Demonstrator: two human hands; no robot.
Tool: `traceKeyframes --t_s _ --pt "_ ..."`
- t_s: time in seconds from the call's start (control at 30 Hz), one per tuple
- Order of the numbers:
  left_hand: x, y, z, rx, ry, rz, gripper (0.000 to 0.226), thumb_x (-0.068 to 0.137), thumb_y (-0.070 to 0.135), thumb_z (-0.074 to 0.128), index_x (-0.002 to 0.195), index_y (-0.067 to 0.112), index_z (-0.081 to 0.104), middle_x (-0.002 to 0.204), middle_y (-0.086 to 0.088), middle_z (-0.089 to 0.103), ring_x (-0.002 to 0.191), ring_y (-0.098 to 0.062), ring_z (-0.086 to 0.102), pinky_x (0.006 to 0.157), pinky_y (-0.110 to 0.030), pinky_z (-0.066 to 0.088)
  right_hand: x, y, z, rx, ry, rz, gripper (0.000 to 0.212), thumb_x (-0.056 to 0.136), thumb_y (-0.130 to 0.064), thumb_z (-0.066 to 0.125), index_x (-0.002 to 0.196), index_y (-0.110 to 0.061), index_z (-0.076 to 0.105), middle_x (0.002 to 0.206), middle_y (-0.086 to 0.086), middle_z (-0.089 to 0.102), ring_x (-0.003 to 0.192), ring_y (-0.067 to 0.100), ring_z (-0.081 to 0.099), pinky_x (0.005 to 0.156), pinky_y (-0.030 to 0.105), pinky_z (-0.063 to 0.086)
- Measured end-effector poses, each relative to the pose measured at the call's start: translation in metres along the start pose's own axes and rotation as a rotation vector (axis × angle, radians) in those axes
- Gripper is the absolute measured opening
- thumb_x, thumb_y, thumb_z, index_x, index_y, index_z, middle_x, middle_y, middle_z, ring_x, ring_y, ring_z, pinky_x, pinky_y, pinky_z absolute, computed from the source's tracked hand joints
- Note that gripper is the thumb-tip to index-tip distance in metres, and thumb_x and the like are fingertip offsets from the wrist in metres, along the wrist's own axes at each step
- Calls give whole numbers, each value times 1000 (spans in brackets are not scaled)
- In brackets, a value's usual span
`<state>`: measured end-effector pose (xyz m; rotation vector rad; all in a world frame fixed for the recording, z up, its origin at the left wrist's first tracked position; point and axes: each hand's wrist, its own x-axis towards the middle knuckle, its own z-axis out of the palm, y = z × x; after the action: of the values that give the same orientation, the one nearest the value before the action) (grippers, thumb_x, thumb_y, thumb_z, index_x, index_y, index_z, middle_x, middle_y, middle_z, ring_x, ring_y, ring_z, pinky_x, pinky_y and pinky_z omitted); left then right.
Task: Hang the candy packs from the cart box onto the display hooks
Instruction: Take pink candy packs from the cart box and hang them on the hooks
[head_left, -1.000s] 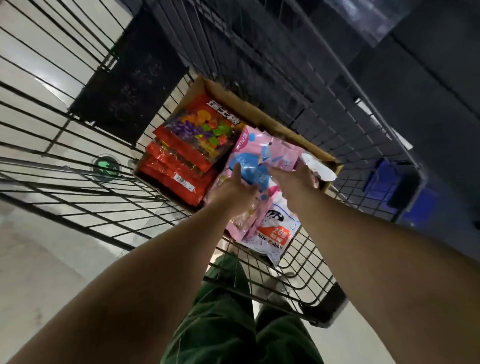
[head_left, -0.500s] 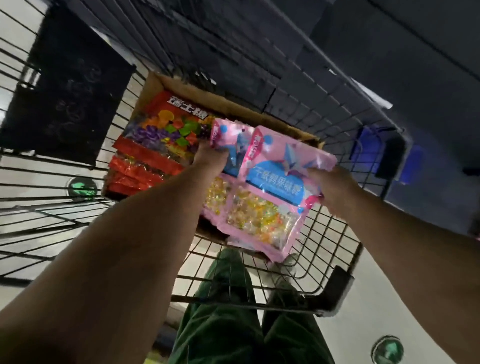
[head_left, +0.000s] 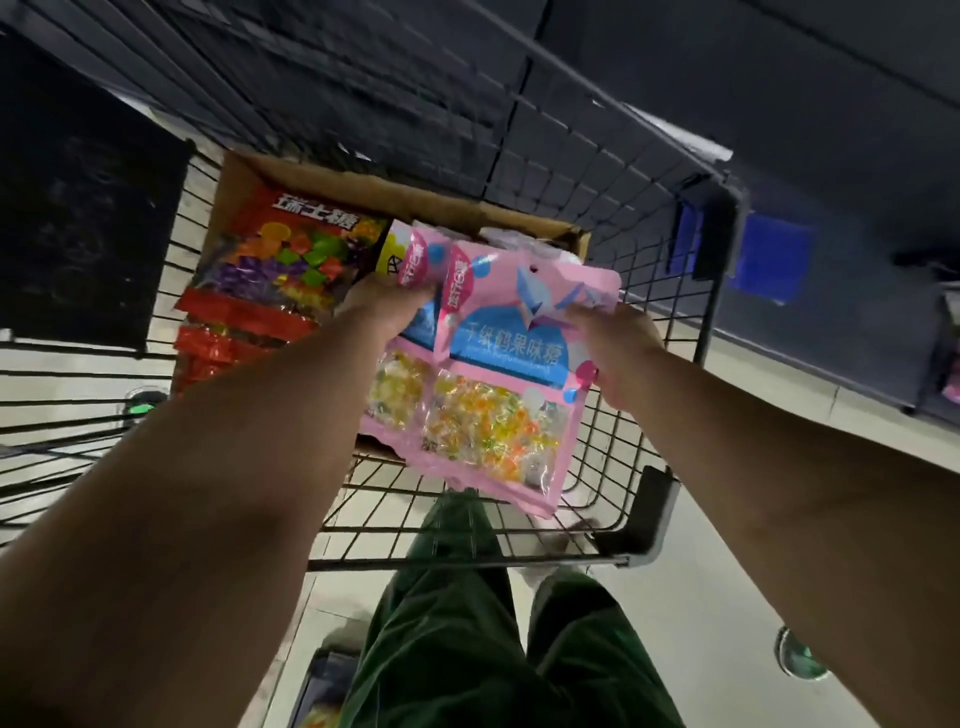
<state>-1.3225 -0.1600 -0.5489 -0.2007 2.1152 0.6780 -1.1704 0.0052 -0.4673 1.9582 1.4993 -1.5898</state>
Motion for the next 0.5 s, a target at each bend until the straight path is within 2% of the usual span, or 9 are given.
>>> traceKeyframes --t_s 0.07,0.17,0.23,0.3,0.37,0.43,0.5 --pt "-16 5 -5 11 49 45 55 83 65 68 107 16 59 103 -3 63 93 -19 64 80 -36 57 -4 1 -4 23 -9 -12 31 87 -32 72 111 -16 63 89 4 65 69 16 61 49 29 42" --pt "-47 16 -18 -20 36 141 53 88 59 65 120 16 62 111 -2 65 96 -17 63 72 -29 51 -23 -3 -16 115 -70 -26 32 85 -27 74 113 -16 63 95 5 66 78 18 64 51 27 43" --pt "-71 30 -29 -58 47 210 49 91 50 67 125 15 62 117 -4 67 99 -18 63 74 -30 51 -42 -9 -31 151 -99 -62 23 84 -25 75 103 -15 66 93 7 66 76 19 59 47 24 35" --pt "-98 52 -39 -130 71 279 40 93 41 69 123 15 64 119 -4 67 101 -20 64 81 -33 51 -64 -16 -57 204 -123 -122 9 86 -20 73 83 -16 66 83 8 69 62 18 54 41 21 29" --pt "-135 81 -45 -155 95 356 39 88 44 72 114 15 69 117 -7 71 102 -24 67 86 -40 52 -81 -21 -90 297 -176 -204 18 92 -15 66 74 -15 62 82 8 70 55 15 55 37 20 30" --pt "-174 113 -42 -190 111 450 61 71 56 75 111 9 73 113 -11 73 102 -26 69 92 -41 53 -98 -23 -131 374 -142 -310 18 87 -20 69 72 -15 62 89 13 71 67 20 61 52 26 45" --pt "-213 142 -26 -258 92 556 69 64 57 77 113 8 73 113 -12 73 108 -29 69 99 -42 53 -114 -19 -182 439 -71 -409 25 69 -34 74 76 -12 65 98 19 74 79 30 68 71 43 54"
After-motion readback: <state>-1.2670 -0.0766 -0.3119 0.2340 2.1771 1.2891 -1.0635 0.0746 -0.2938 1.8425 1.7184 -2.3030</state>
